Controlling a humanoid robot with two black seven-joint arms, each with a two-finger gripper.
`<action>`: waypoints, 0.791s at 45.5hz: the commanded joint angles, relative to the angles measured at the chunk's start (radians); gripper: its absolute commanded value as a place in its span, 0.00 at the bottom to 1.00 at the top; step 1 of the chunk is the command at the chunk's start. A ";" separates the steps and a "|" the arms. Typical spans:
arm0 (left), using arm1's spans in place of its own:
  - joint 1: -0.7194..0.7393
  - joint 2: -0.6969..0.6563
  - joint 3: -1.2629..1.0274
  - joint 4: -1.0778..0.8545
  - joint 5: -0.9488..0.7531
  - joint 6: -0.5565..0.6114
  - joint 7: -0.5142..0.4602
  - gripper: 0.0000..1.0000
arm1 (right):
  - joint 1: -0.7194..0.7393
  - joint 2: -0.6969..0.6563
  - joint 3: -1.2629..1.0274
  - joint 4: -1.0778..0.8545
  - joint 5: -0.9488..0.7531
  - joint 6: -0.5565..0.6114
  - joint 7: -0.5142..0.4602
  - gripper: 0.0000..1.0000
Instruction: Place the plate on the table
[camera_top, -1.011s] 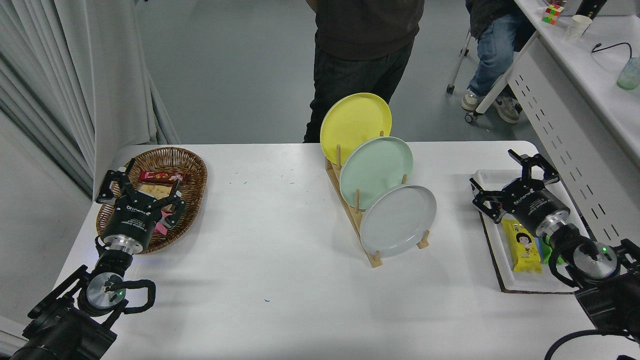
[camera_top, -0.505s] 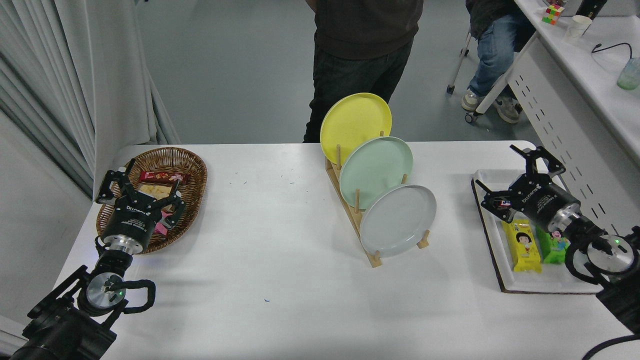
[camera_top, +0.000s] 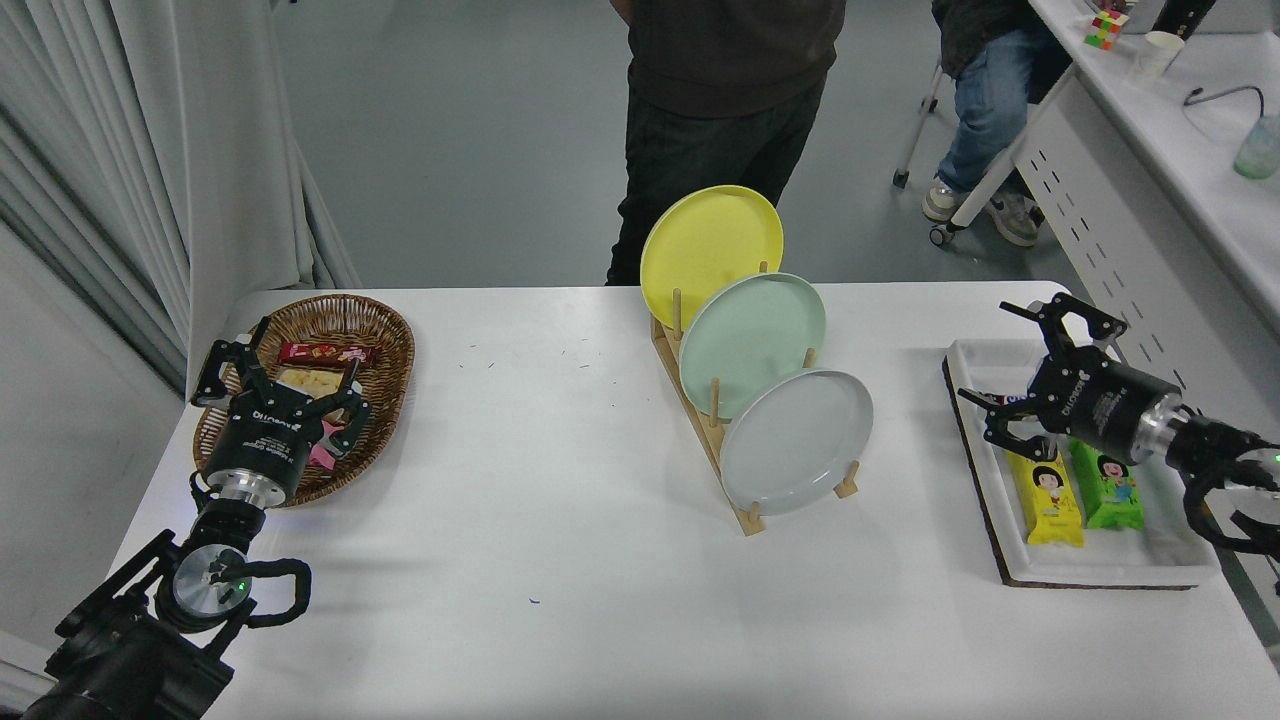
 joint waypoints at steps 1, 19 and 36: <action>0.000 0.000 0.000 0.000 -0.001 0.000 0.000 0.98 | 0.070 -0.034 -0.122 0.037 -0.005 0.003 -0.001 1.00; 0.000 0.000 0.000 0.000 -0.001 0.000 0.000 0.98 | 0.228 -0.012 -0.340 0.079 -0.023 -0.010 0.002 0.97; 0.000 0.000 0.000 0.000 0.001 0.000 0.000 0.98 | 0.298 0.006 -0.395 0.142 -0.039 -0.013 0.003 1.00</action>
